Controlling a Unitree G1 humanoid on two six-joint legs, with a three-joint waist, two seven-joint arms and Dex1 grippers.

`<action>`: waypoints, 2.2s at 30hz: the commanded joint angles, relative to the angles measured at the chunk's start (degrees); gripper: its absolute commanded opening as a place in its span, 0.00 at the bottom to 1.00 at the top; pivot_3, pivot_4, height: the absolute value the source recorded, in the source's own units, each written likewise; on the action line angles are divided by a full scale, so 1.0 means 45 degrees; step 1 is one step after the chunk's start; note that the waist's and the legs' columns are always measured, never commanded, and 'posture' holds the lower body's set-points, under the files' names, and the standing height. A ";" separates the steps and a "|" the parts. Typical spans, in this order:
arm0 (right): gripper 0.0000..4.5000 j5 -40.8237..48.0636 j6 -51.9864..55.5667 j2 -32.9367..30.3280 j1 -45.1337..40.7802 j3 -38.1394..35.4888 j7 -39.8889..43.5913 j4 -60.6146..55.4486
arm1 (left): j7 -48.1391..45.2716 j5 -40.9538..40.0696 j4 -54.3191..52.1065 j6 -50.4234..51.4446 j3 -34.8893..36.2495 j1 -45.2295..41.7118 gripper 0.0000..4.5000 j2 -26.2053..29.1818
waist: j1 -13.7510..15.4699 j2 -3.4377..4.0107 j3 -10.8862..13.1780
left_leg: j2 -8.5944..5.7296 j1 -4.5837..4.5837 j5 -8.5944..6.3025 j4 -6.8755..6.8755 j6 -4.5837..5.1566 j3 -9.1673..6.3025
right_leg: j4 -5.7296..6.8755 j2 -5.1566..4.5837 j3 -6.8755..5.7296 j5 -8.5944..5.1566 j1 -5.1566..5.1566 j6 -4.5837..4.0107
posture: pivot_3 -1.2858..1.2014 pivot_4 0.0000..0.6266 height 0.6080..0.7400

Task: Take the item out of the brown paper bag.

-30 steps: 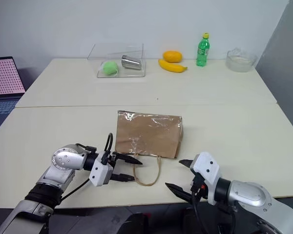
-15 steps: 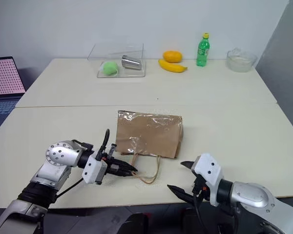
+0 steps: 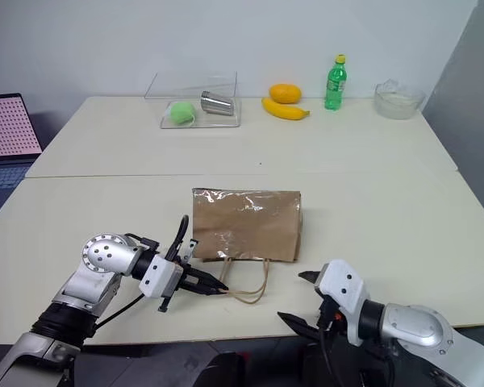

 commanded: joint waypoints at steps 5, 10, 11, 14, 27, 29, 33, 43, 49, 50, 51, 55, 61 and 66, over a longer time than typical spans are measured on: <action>0.93 0.0030 -0.0193 -0.0110 -0.0098 -0.0045 0.0108 -0.1547 | -0.0225 -0.0114 -0.0713 -0.0170 0.0100 0.0180 0.41 0.0081 | 0.0001 -0.0001 0.0001 | 0.0001 0.0001 0.0000 -0.0001 0.0000 0.0001 | -0.0003 0.0000 0.0001 0.0000 0.0000 -0.0001 | 0.52 0.24 1.00; 0.93 0.0006 -0.0094 -0.0022 -0.0209 0.0063 0.0063 -0.1547 | -0.0135 -0.0003 -0.0735 -0.0322 0.0120 0.0270 0.41 -0.0003 | 0.0012 -0.0001 0.0001 | 0.0001 -0.0001 0.0000 -0.0001 0.0000 0.0000 | -0.0005 -0.0001 0.0000 -0.0001 0.0000 0.0000 | 0.52 0.24 1.00; 0.93 0.0000 -0.0073 -0.0007 -0.0232 0.0073 0.0058 -0.1546 | -0.0087 0.0062 -0.0687 -0.0421 0.0112 0.0265 0.41 -0.0052 | 0.0011 -0.0001 0.0001 | 0.0001 -0.0001 0.0000 -0.0001 0.0000 0.0001 | -0.0006 -0.0001 0.0001 -0.0001 0.0000 0.0000 | 0.52 0.24 1.00; 0.93 0.0002 -0.0038 -0.0011 -0.0264 0.0066 0.0059 -0.1547 | -0.0075 0.0132 -0.0586 -0.0649 0.0082 0.0275 0.41 -0.0107 | 0.0016 -0.0001 0.0001 | 0.0001 -0.0001 0.0000 -0.0002 0.0000 -0.0001 | -0.0008 -0.0001 -0.0001 0.0000 0.0000 -0.0001 | 0.52 0.24 1.00; 0.93 -0.0325 -0.0095 -0.0022 -0.0081 0.0111 0.0198 -0.1533 | -0.0136 0.0391 0.1427 -0.4760 -0.0177 -0.0025 0.41 -0.0422 | 0.0114 -0.0003 0.0002 | -0.0002 -0.0009 0.0000 -0.0002 0.0000 0.0001 | -0.0036 -0.0007 -0.0002 -0.0001 0.0005 -0.0003 | 0.52 0.24 1.00; 0.93 -0.0371 -0.0092 -0.0002 -0.0096 0.0101 0.0237 -0.1515 | -0.0052 0.0381 0.1389 -0.4747 -0.0249 0.0058 0.41 -0.0533 | 0.0102 -0.0003 0.0002 | 0.0001 -0.0009 -0.0001 -0.0005 0.0000 -0.0001 | -0.0036 -0.0005 -0.0003 -0.0001 0.0003 -0.0003 | 0.52 0.24 1.00; 0.93 -0.0414 -0.0071 0.0039 -0.0155 0.0036 0.0297 -0.1483 | -0.0122 0.0271 0.1326 -0.4681 -0.0388 0.0114 0.41 -0.0550 | 0.0102 -0.0002 0.0002 | 0.0002 -0.0006 -0.0001 -0.0008 0.0000 0.0000 | -0.0034 -0.0003 -0.0003 -0.0001 0.0003 -0.0003 | 0.52 0.24 1.00; 0.93 -0.0380 -0.0031 0.0039 -0.0157 -0.0080 0.0351 -0.1503 | -0.0686 -0.0230 0.1178 -0.3921 -0.0528 0.0092 0.41 -0.0211 | 0.0102 -0.0002 0.0002 | 0.0002 -0.0006 -0.0001 -0.0009 0.0000 0.0000 | -0.0035 -0.0003 -0.0004 -0.0002 0.0003 -0.0002 | 0.52 0.24 1.00; 0.93 -0.0370 -0.0015 0.0055 -0.0187 -0.0109 0.0328 -0.1493 | -0.0692 0.0003 0.1306 -0.3949 -0.0900 -0.0170 0.41 -0.0039 | 0.0103 -0.0002 0.0002 | 0.0002 -0.0006 -0.0001 -0.0009 0.0001 -0.0001 | -0.0035 -0.0003 -0.0004 -0.0002 0.0003 -0.0002 | 0.52 0.24 1.00; 0.93 -0.0375 -0.0009 0.0055 -0.0196 -0.0109 0.0319 -0.1499 | -0.0612 0.0135 0.1490 -0.4134 -0.0862 -0.0299 0.41 -0.0201 | 0.0106 -0.0002 0.0002 | 0.0001 -0.0007 -0.0001 -0.0008 0.0001 -0.0002 | -0.0035 -0.0003 -0.0004 -0.0002 0.0003 -0.0002 | 0.52 0.24 1.00; 0.93 -0.0371 -0.0007 0.0057 -0.0200 -0.0114 0.0315 -0.1505 | -0.0507 0.0257 0.1647 -0.4295 -0.0831 -0.0411 0.41 -0.0355 | 0.0111 -0.0002 0.0002 | 0.0001 -0.0006 -0.0001 -0.0008 0.0001 -0.0002 | -0.0036 -0.0003 -0.0005 -0.0002 0.0003 -0.0002 | 0.52 0.24 1.00; 0.93 -0.0358 -0.0001 0.0032 -0.0170 -0.0162 0.0302 -0.1537 | -0.0033 0.0663 0.2305 -0.5167 -0.0743 -0.0711 0.41 -0.0838 | 0.0106 -0.0003 0.0002 | -0.0001 -0.0007 -0.0001 -0.0008 0.0001 0.0001 | -0.0039 -0.0003 -0.0003 -0.0002 0.0005 -0.0001 | 0.52 0.24 1.00; 0.93 -0.0374 -0.0024 -0.0017 -0.0093 -0.0246 0.0373 -0.1515 | 0.0256 0.0817 0.2911 -0.6201 -0.0862 -0.0828 0.41 -0.1086 | 0.0107 -0.0003 0.0002 | 0.0000 -0.0008 -0.0001 -0.0010 0.0001 -0.0001 | -0.0039 -0.0003 -0.0004 -0.0001 0.0003 -0.0002 | 0.52 0.24 1.00; 0.93 -0.0411 -0.0069 -0.0034 -0.0006 -0.0287 0.0417 -0.1515 | 0.0580 0.0527 0.3064 -0.6496 -0.0672 -0.0916 0.41 -0.1180 | 0.0107 -0.0003 0.0002 | 0.0000 -0.0007 -0.0001 -0.0010 0.0001 -0.0003 | -0.0040 -0.0004 -0.0005 -0.0002 0.0004 -0.0001 | 0.52 0.24 1.00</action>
